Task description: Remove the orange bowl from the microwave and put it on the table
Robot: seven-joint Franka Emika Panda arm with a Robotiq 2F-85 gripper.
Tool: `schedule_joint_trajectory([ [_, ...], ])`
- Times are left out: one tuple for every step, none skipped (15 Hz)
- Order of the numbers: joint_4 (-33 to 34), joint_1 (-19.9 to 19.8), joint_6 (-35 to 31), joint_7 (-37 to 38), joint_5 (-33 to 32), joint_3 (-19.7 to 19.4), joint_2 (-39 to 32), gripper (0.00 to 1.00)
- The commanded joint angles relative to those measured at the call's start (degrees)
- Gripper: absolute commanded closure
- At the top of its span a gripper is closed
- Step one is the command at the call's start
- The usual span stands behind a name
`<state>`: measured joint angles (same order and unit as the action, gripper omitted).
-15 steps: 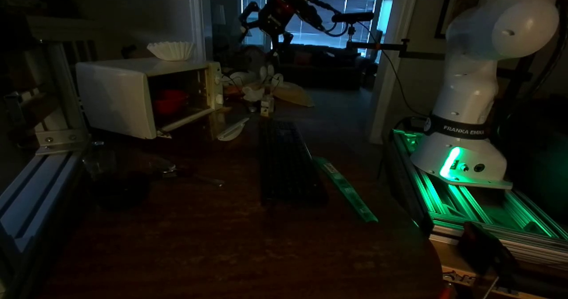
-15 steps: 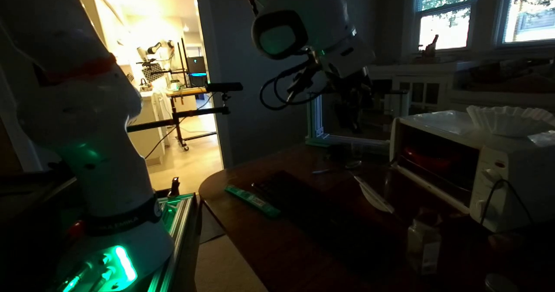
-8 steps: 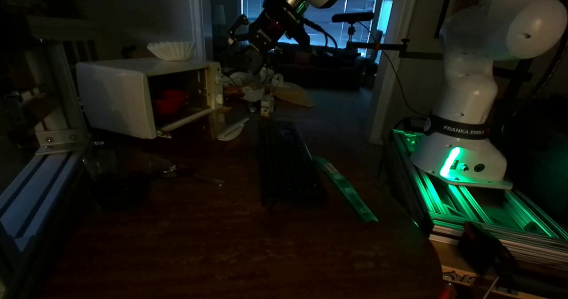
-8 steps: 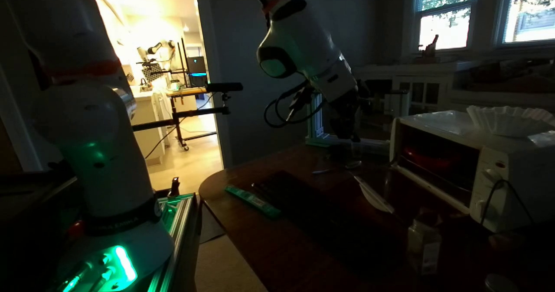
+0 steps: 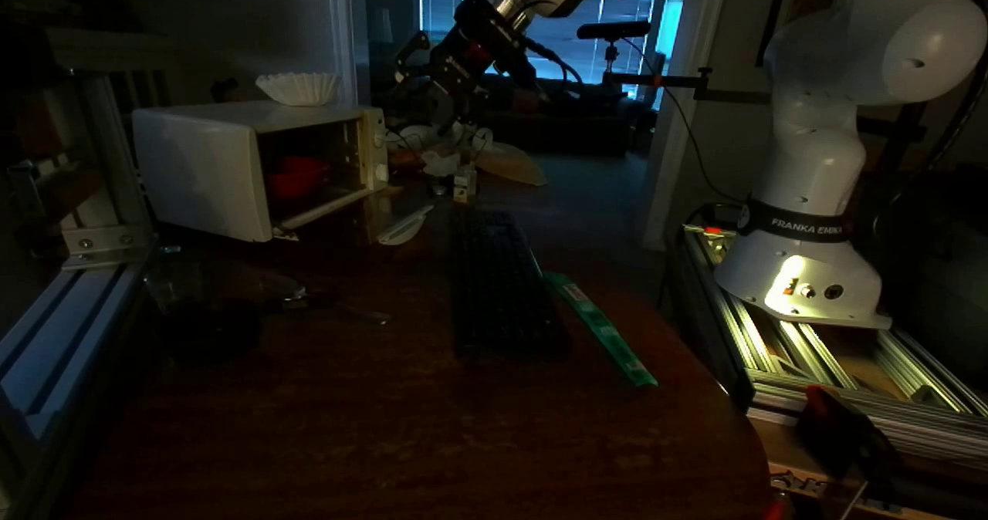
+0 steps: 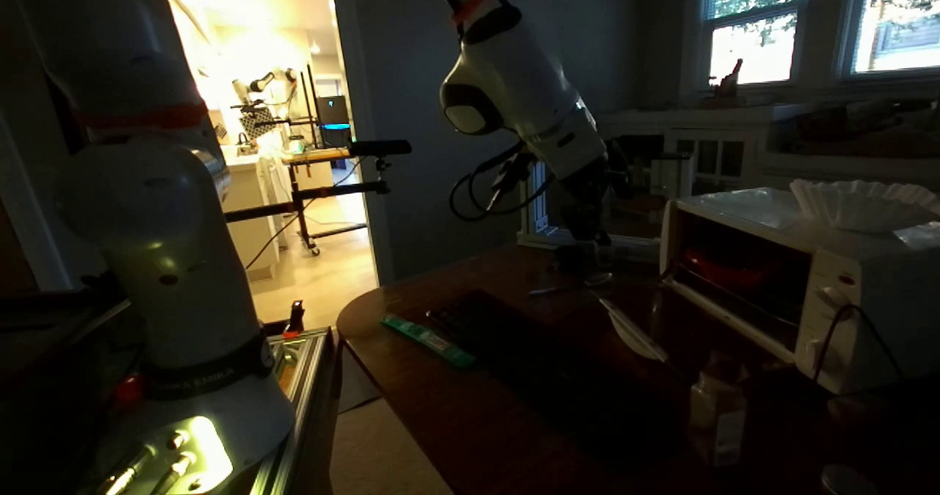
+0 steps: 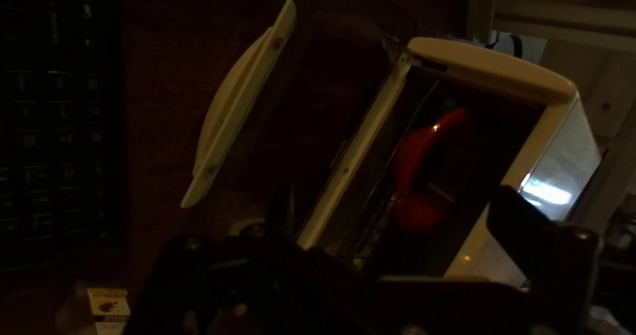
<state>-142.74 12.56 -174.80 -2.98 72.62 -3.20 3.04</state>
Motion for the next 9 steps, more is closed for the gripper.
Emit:
schedule_joint_trajectory([
  [1.0,-0.4,-0.6,-4.3,4.5,-0.9,-0.5,0.00],
  [1.4,-0.5,-0.6,-5.8,6.3,-1.4,-0.7,0.00],
  [1.9,-0.8,-0.2,-8.9,9.3,-2.0,-0.8,0.00],
  [2.7,-1.0,1.3,-12.6,13.2,-2.7,-0.6,0.00],
  [3.5,-1.1,1.3,-16.7,17.1,-3.3,-1.1,0.00],
  [4.3,-1.3,1.5,-21.1,21.0,-3.8,-1.6,0.00],
  [5.3,-1.6,2.0,-25.6,25.3,-4.3,-2.3,0.00],
  [6.4,-1.9,2.2,-29.9,29.2,-4.7,-2.9,0.00],
  [7.2,-2.1,2.8,-34.3,33.4,-5.0,-4.2,0.00],
])
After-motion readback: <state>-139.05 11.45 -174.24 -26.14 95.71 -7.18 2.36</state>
